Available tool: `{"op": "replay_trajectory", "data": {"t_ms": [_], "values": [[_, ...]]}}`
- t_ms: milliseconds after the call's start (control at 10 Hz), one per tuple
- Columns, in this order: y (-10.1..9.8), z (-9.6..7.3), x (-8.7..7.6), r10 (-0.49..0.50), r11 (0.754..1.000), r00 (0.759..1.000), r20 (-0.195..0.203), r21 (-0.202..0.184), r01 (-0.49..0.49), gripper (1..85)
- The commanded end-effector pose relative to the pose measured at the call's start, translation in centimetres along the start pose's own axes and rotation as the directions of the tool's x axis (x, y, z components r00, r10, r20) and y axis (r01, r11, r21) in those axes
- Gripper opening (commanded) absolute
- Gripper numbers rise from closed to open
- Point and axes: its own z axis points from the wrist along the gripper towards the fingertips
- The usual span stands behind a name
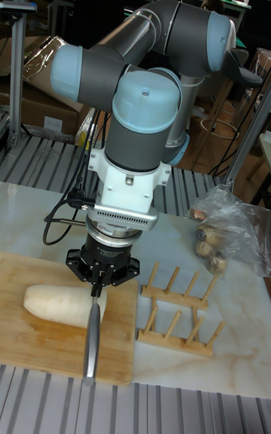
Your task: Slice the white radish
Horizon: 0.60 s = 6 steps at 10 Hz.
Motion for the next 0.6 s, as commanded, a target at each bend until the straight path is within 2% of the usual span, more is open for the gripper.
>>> {"op": "replay_trajectory", "data": {"t_ms": [0,500], "values": [[0.22,-0.02,-0.14,0.006,1.000,1.000,0.004,-0.012,-0.006,1.3],[0.24,0.30,-0.28,0.008,1.000,1.000,0.005,-0.012,-0.008,1.3]]}}
